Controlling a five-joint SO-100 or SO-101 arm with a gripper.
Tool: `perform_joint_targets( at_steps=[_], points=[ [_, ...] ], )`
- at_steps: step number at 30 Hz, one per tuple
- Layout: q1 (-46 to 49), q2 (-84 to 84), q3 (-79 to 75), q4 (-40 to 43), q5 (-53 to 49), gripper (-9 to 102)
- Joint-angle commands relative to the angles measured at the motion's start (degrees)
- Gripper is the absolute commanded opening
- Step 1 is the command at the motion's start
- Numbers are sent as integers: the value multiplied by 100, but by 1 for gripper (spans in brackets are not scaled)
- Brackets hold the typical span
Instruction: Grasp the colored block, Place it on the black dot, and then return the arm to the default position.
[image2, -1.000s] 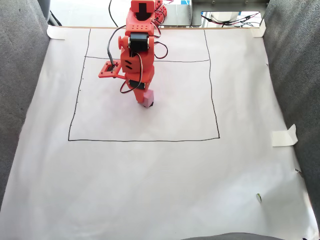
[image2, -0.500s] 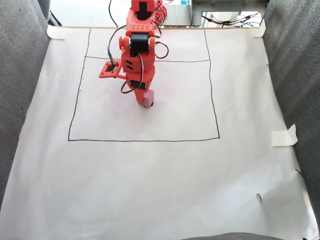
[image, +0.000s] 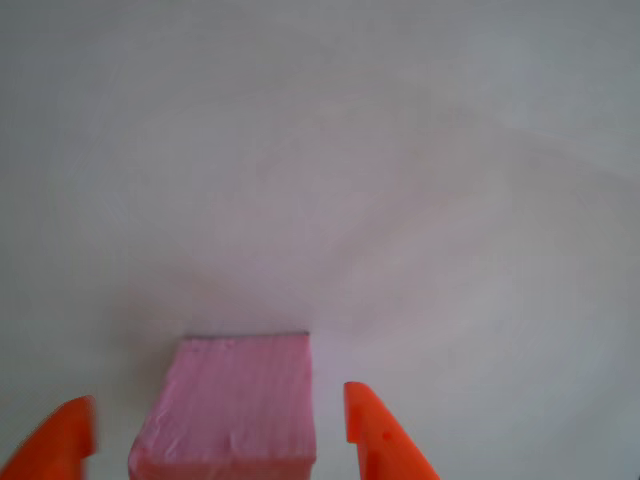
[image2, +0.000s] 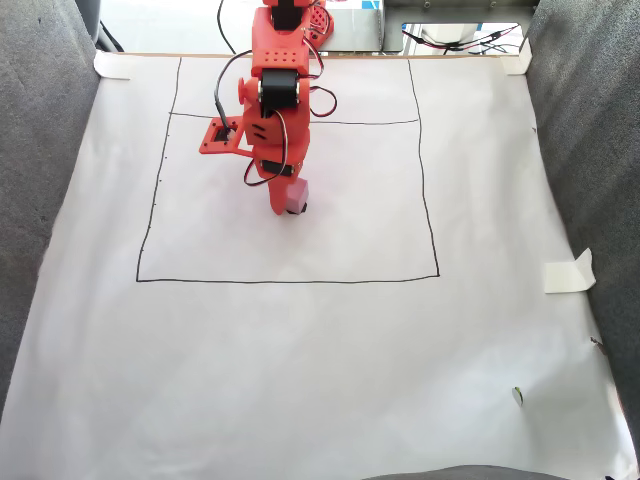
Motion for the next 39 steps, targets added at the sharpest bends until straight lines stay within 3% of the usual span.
perform_joint_targets(
  at_steps=[1, 7, 12, 14, 17, 21, 26, 39],
  points=[
    [-18, 738, 466, -281, -9, 44],
    [-26, 1608, 1090, -378, 9, 46],
    [-149, 3507, 3366, -1397, -185, 45],
    [-229, 4201, 4228, -1740, -246, 39],
    [-343, 5229, 5388, -2145, -325, 23],
    [-457, 6803, 6952, -2777, -369, 20],
    [-510, 8622, 8367, -3173, -404, 0],
    [-237, 12797, 11918, -4228, -1081, 0]
  ],
)
